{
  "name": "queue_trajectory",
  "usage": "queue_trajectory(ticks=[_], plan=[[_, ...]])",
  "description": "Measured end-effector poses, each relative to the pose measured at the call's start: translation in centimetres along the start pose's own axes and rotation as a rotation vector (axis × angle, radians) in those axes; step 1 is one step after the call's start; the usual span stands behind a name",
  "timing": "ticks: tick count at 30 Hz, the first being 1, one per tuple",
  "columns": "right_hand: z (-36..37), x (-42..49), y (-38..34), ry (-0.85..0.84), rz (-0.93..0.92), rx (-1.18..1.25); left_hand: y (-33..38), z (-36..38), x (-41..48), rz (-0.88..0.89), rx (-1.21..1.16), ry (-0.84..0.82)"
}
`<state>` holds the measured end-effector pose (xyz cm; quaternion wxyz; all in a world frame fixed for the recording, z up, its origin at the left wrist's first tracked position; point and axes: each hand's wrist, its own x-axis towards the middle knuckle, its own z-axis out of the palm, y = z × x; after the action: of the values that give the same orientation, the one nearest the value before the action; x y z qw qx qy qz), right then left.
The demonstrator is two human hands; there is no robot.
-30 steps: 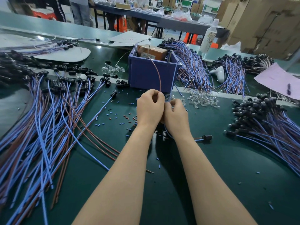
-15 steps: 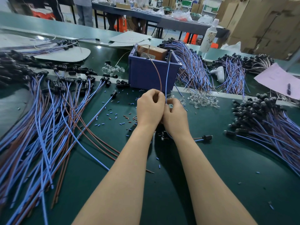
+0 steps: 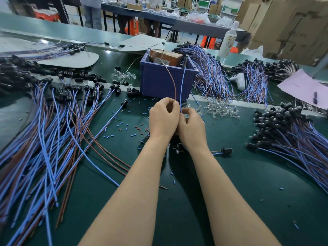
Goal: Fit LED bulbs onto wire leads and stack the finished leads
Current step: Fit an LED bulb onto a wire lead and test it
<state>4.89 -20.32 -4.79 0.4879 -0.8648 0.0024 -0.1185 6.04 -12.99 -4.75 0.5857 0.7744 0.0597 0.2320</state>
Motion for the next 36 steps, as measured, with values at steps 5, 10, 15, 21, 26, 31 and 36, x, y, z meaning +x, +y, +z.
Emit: queue_trajectory(ticks=[5, 10, 15, 21, 26, 31, 36], plan=[[0.05, 0.09, 0.24, 0.022, -0.021, -0.004, -0.07, -0.01, 0.09, 0.002, 0.012, 0.002], [0.03, 0.19, 0.4, 0.038, -0.036, -0.006, -0.07, 0.04, 0.02, 0.008, 0.012, -0.002], [-0.2, 0.39, 0.51, 0.083, -0.062, -0.012, 0.15, -0.06, -0.03, 0.002, 0.002, -0.003], [-0.14, 0.42, 0.56, 0.087, -0.1, 0.025, 0.2, -0.06, -0.1, -0.002, 0.009, -0.01], [-0.14, 0.51, 0.75, 0.084, -0.125, 0.036, 0.22, -0.06, -0.12, 0.001, 0.012, -0.021], [-0.09, 0.57, 0.82, 0.086, -0.14, 0.053, 0.14, -0.09, -0.03, 0.017, 0.026, -0.021], [-0.13, 0.59, 0.86, 0.087, -0.144, 0.069, 0.18, -0.1, -0.04, 0.014, 0.026, -0.023]])
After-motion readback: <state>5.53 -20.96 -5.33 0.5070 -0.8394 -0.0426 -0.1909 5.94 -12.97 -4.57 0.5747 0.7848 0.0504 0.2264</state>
